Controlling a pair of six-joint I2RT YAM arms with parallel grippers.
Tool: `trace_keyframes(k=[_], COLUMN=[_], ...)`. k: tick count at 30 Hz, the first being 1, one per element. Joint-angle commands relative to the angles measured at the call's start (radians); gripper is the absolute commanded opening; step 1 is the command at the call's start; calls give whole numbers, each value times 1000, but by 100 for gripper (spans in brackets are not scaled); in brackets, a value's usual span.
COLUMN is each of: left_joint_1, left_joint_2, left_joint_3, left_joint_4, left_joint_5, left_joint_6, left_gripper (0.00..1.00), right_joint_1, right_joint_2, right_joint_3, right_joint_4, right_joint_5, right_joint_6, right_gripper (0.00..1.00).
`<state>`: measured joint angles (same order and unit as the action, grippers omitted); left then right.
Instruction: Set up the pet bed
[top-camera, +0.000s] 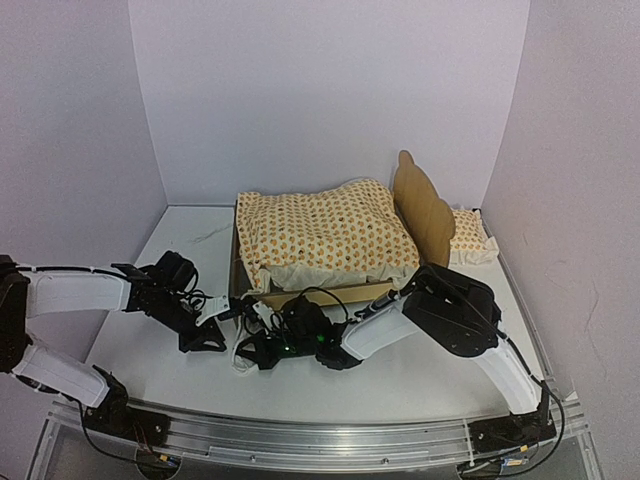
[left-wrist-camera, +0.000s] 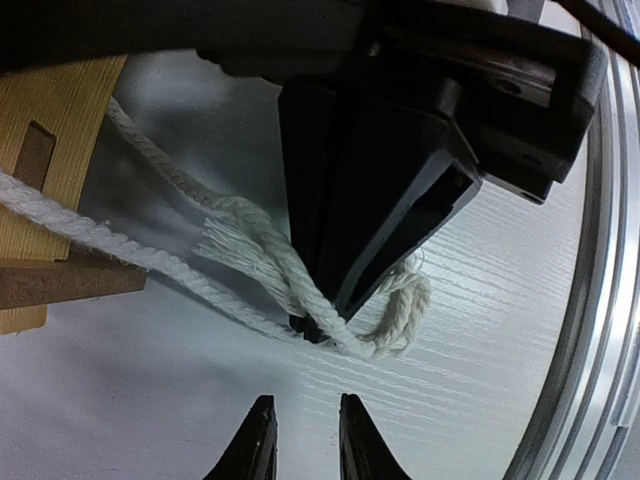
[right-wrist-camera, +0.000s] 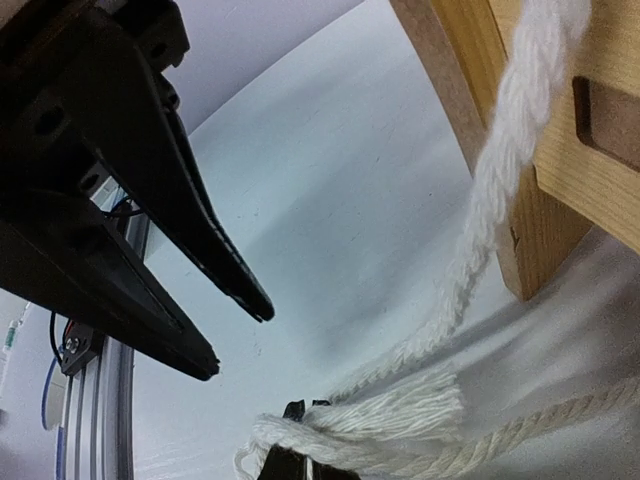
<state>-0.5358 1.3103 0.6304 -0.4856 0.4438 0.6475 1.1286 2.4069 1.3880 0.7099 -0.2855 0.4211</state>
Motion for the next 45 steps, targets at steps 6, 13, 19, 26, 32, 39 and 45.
trace_keyframes(k=[6, 13, 19, 26, 32, 39, 45], left_joint_1=[3, 2, 1, 4, 7, 14, 45], left_joint_2=[44, 57, 65, 67, 62, 55, 29], left_joint_3=[-73, -109, -96, -69, -59, -68, -45], left_joint_4=[291, 405, 386, 343, 323, 311, 225], left_joint_5=[57, 110, 202, 192, 221, 235, 298], left_joint_6=[104, 116, 121, 41, -33, -35, -19], left_gripper=[28, 31, 34, 31, 17, 0, 16], right_joint_1=[7, 7, 7, 7, 7, 7, 7], right_joint_2=[15, 8, -2, -51, -60, -67, -77], right_joint_3=[25, 26, 20, -29, -39, -69, -80], right_joint_4=[92, 121, 185, 310, 334, 389, 401], right_joint_5=[-15, -50, -89, -70, -72, -68, -56], right_joint_6=[34, 31, 72, 124, 134, 155, 162], right_gripper=[0, 0, 0, 0, 0, 0, 0])
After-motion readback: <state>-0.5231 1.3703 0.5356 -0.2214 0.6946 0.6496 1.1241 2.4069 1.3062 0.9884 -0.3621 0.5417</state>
